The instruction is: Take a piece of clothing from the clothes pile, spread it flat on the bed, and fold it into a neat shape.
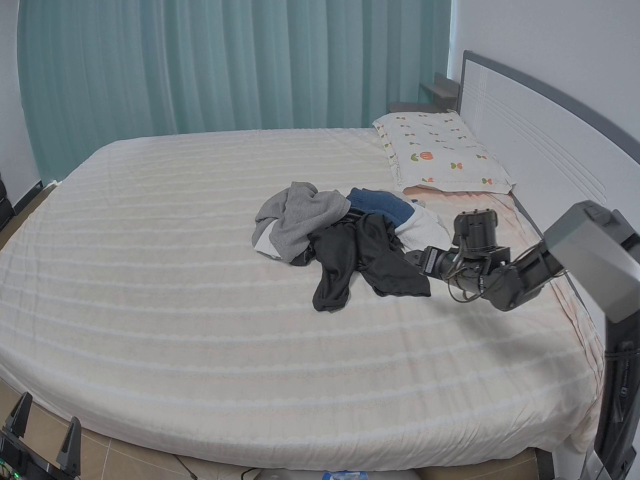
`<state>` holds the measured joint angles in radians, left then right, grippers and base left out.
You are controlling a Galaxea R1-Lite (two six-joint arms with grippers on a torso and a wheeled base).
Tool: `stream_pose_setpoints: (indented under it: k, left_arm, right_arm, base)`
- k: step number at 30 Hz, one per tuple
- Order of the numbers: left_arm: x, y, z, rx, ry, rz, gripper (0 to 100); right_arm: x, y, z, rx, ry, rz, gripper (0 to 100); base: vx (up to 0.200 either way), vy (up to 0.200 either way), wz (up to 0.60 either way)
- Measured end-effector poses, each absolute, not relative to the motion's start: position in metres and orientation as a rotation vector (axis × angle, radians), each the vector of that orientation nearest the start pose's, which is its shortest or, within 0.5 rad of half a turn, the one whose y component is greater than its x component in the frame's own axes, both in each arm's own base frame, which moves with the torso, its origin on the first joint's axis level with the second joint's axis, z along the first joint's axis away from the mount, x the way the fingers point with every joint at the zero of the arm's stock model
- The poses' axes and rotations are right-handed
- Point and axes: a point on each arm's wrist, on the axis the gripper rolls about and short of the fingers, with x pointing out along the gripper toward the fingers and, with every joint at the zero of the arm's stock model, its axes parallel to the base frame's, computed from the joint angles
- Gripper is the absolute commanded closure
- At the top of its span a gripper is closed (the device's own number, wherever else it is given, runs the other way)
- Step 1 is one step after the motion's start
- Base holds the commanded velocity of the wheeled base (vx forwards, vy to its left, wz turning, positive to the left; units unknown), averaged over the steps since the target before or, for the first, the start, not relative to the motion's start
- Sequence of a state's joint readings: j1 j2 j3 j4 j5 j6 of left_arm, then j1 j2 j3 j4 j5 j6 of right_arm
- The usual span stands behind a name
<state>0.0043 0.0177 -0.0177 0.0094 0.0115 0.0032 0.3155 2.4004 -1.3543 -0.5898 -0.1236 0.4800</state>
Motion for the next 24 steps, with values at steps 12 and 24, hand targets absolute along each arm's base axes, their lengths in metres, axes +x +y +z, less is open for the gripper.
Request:
stream_pose_setpoints:
  k: [12,24]
  left_arm:
    - [-0.023,0.0,0.08,0.003,0.009,0.016,0]
    - [-0.023,0.0,0.08,0.003,0.009,0.016,0]
  right_arm:
    - [0.497,0.151,-0.039,0.405,0.479,-0.047,0]
    - [0.502,0.151,-0.061,0.401,0.478,-0.071,100]
  base:
    - [0.0,0.0,0.0]
    - [0.0,0.0,0.0]
